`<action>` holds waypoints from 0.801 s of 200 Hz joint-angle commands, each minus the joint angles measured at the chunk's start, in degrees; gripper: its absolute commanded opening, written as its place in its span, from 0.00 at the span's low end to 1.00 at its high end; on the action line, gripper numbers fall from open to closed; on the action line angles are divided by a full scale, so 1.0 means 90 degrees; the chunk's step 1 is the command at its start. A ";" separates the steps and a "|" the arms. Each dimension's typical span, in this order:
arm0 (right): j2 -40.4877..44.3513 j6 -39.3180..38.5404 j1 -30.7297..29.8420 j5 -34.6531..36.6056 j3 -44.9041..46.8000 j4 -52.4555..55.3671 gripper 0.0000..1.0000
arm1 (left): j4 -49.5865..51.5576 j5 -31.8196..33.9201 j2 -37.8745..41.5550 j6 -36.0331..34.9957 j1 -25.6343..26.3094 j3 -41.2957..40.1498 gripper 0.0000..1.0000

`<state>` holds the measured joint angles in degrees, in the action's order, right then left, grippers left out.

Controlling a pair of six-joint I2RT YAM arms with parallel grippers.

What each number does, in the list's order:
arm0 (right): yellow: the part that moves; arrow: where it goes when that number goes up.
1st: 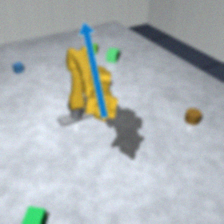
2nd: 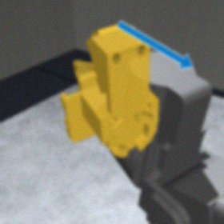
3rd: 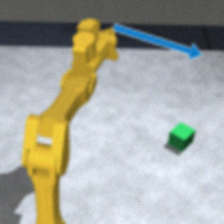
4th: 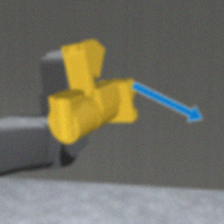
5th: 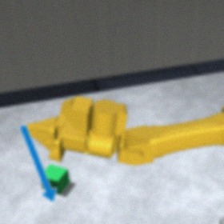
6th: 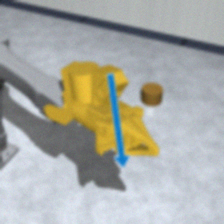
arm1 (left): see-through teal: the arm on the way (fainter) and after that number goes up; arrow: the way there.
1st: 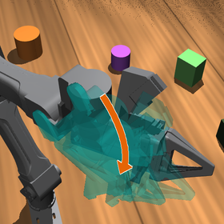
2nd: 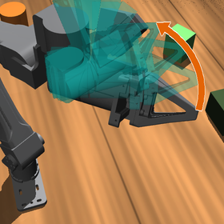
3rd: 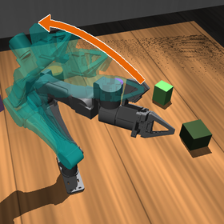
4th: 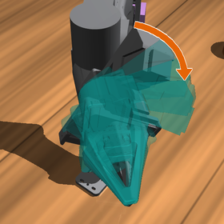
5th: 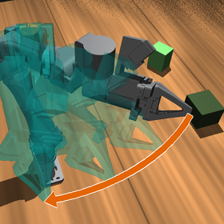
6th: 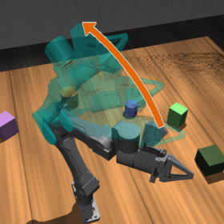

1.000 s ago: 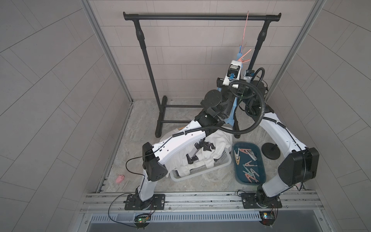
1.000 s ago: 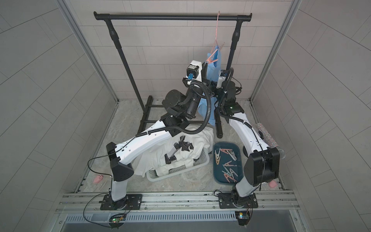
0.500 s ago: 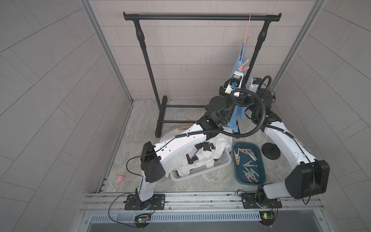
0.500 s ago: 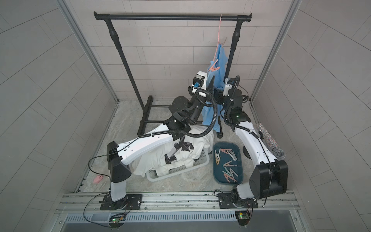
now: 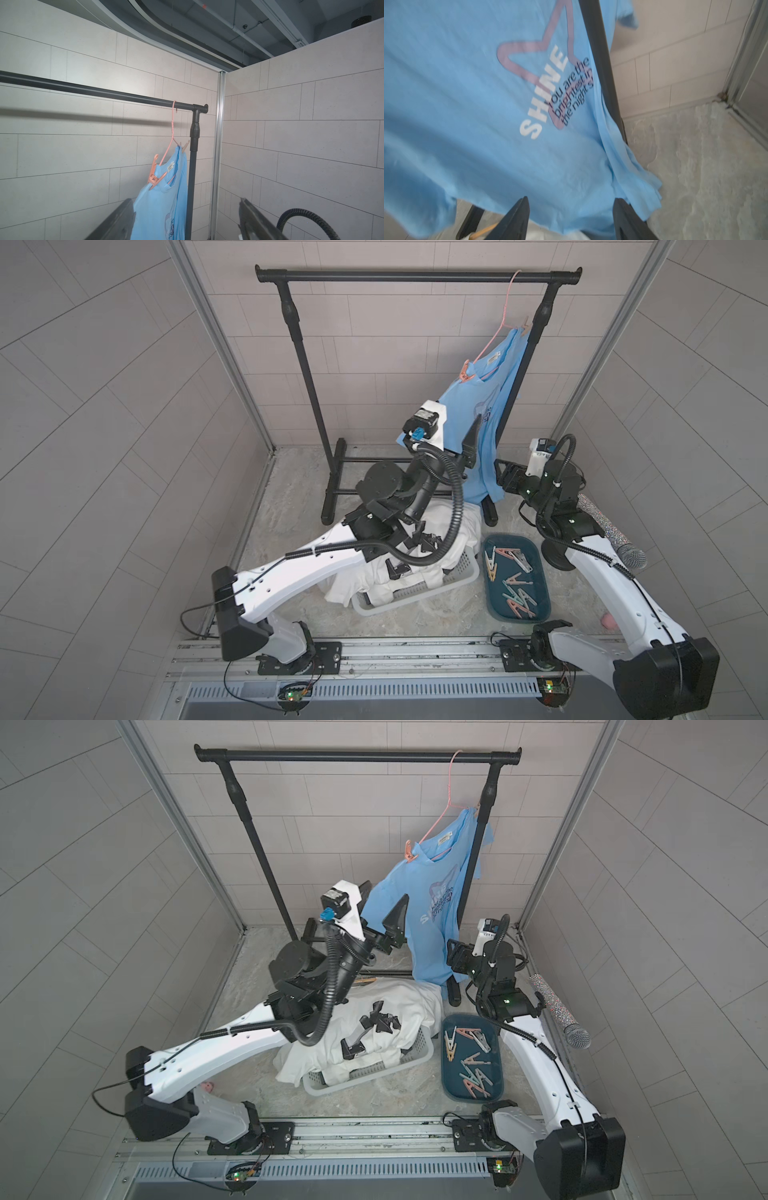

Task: Use clothespins to secure the t-shirt on both sides of the hanger
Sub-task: Hang the hanger on the clothesline, then adjust the basket at the center of the board.

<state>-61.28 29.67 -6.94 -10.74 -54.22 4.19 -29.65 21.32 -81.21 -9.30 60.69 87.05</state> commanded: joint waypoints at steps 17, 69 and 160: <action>0.0648 0.0316 -0.0685 -0.0178 0.0839 0.0733 0.67 | 0.1203 0.0804 0.1134 0.0616 0.0014 -0.0883 0.82; 0.0647 -0.0198 -0.2707 0.1068 0.1320 0.1729 0.69 | 0.3099 0.1641 0.2534 0.0955 -0.0058 -0.2281 0.85; 0.0510 0.0344 -0.3841 0.1575 0.2016 0.2350 0.58 | 0.5601 -0.0702 0.3480 0.2851 -0.3025 -0.3330 0.89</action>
<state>-56.60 30.24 -38.70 0.93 -37.08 22.48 16.03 23.57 -49.84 11.20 38.37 58.46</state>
